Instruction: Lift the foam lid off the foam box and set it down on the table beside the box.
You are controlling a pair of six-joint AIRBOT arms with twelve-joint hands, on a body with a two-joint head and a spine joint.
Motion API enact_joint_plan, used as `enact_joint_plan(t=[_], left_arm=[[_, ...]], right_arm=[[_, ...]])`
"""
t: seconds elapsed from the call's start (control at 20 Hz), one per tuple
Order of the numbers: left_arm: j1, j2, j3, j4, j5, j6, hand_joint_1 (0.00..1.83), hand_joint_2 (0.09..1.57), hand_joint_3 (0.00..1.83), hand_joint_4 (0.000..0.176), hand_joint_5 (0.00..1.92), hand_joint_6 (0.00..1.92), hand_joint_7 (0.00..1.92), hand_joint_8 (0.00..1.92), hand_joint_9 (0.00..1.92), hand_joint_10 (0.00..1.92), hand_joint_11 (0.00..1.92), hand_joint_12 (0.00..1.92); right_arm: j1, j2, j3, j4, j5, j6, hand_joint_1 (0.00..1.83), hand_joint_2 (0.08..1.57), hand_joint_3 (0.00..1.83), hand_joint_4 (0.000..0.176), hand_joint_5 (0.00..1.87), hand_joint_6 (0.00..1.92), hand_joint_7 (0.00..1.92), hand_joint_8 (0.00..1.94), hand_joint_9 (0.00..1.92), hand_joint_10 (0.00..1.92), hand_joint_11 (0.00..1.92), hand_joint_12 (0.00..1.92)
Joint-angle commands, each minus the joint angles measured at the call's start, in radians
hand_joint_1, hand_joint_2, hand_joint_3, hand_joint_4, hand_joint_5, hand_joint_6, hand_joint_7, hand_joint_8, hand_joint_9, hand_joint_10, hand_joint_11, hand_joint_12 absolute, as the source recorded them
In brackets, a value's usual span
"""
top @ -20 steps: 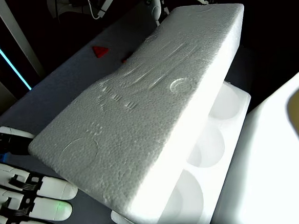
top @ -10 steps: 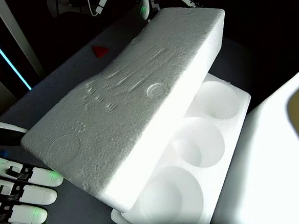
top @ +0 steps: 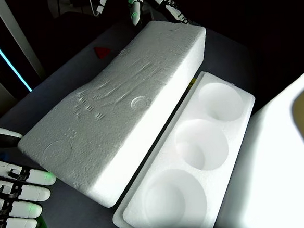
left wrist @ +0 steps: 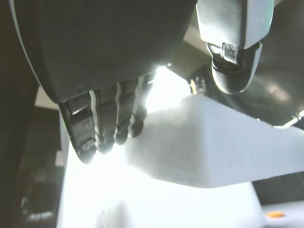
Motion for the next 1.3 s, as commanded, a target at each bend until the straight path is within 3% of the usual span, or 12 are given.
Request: enact_joint_plan(t=[0.0, 0.2, 0.3, 0.35, 0.4, 0.5, 0.65, 0.8, 0.85, 1.0, 1.15, 1.25], left_arm=[[0.000, -0.012, 0.008, 0.022, -0.129, -0.014, 0.13, 1.10, 0.00, 0.051, 0.12, 0.01, 0.00, 0.00, 0.00, 0.00, 0.00, 0.00], [0.013, -0.057, 0.046, -0.018, -0.086, -0.028, 0.14, 1.11, 0.00, 0.060, 0.11, 0.00, 0.00, 0.00, 0.00, 0.00, 0.00, 0.00], [0.012, -0.072, 0.063, -0.023, -0.061, -0.033, 0.14, 1.11, 0.00, 0.069, 0.10, 0.00, 0.00, 0.00, 0.00, 0.00, 0.00, 0.00], [0.012, -0.079, 0.070, -0.029, -0.047, -0.032, 0.15, 1.11, 0.00, 0.052, 0.09, 0.00, 0.00, 0.00, 0.00, 0.00, 0.00, 0.00], [0.012, -0.083, 0.075, -0.033, -0.040, -0.032, 0.15, 1.11, 0.00, 0.052, 0.09, 0.00, 0.00, 0.00, 0.00, 0.00, 0.00, 0.00], [0.012, -0.090, 0.083, -0.045, -0.027, -0.032, 0.17, 1.11, 0.00, 0.037, 0.04, 0.00, 0.00, 0.00, 0.00, 0.00, 0.00, 0.00], [0.012, -0.088, 0.084, -0.052, -0.034, -0.024, 0.16, 1.09, 0.00, 0.046, 0.00, 0.00, 0.00, 0.00, 0.00, 0.00, 0.00, 0.00], [0.002, -0.064, 0.078, -0.041, -0.068, -0.010, 0.15, 1.07, 0.00, 0.045, 0.00, 0.00, 0.00, 0.00, 0.00, 0.00, 0.00, 0.00], [-0.010, -0.051, 0.074, -0.029, -0.078, 0.005, 0.13, 1.06, 0.00, 0.059, 0.00, 0.00, 0.00, 0.00, 0.00, 0.00, 0.00, 0.00], [-0.056, -0.029, 0.080, 0.021, -0.080, 0.024, 0.11, 1.08, 0.00, 0.048, 0.00, 0.00, 0.00, 0.00, 0.00, 0.00, 0.00, 0.00], [-0.137, -0.031, 0.108, 0.088, -0.040, 0.037, 0.09, 1.08, 0.00, 0.085, 0.00, 0.00, 0.00, 0.00, 0.00, 0.00, 0.00, 0.00], [-0.212, -0.040, 0.139, 0.153, 0.010, 0.042, 0.07, 1.10, 0.01, 0.082, 0.00, 0.00, 0.00, 0.00, 0.00, 0.00, 0.00, 0.00]], right_arm=[[-0.002, -0.001, 0.004, -0.013, 0.129, 0.020, 0.14, 1.33, 0.00, 0.000, 0.13, 0.00, 0.05, 0.00, 0.05, 0.01, 0.00, 0.57], [-0.026, -0.034, 0.034, 0.025, 0.101, 0.045, 0.22, 1.34, 0.00, 0.000, 0.15, 0.00, 0.05, 0.00, 0.04, 0.00, 0.00, 0.51], [-0.026, -0.053, 0.053, 0.035, 0.076, 0.050, 0.23, 1.34, 0.00, 0.000, 0.16, 0.00, 0.06, 0.00, 0.06, 0.01, 0.00, 0.66], [-0.024, -0.063, 0.065, 0.040, 0.058, 0.052, 0.25, 1.33, 0.00, 0.000, 0.18, 0.01, 0.08, 0.00, 0.07, 0.01, 0.00, 0.80], [-0.022, -0.068, 0.071, 0.046, 0.048, 0.053, 0.25, 1.33, 0.00, 0.000, 0.18, 0.01, 0.08, 0.00, 0.07, 0.01, 0.00, 0.80], [-0.018, -0.080, 0.085, 0.055, 0.022, 0.055, 0.27, 1.31, 0.00, 0.000, 0.13, 0.00, 0.06, 0.00, 0.10, 0.02, 0.00, 1.11], [-0.018, -0.083, 0.089, 0.065, 0.021, 0.054, 0.23, 1.25, 0.00, 0.000, 0.00, 0.00, 0.00, 0.00, 0.05, 0.01, 0.00, 1.26], [-0.009, -0.066, 0.082, 0.057, 0.063, 0.045, 0.26, 1.23, 0.00, 0.000, 0.00, 0.00, 0.00, 0.00, 0.00, 0.00, 0.00, 1.08], [-0.001, -0.055, 0.077, 0.046, 0.078, 0.036, 0.26, 1.23, 0.00, 0.000, 0.00, 0.00, 0.00, 0.00, 0.00, 0.00, 0.00, 0.86], [0.028, -0.027, 0.065, 0.003, 0.105, 0.009, 0.17, 1.25, 0.00, 0.000, 0.00, 0.00, 0.00, 0.00, 0.00, 0.00, 0.00, 0.05], [0.067, -0.015, 0.071, -0.059, 0.104, -0.022, 0.15, 1.25, 0.00, 0.000, 0.00, 0.00, 0.00, 0.00, 0.00, 0.00, 0.00, 0.00], [0.151, -0.015, 0.090, -0.115, 0.057, -0.052, 0.12, 1.27, 0.01, 0.000, 0.00, 0.00, 0.00, 0.00, 0.00, 0.00, 0.00, 0.00]])
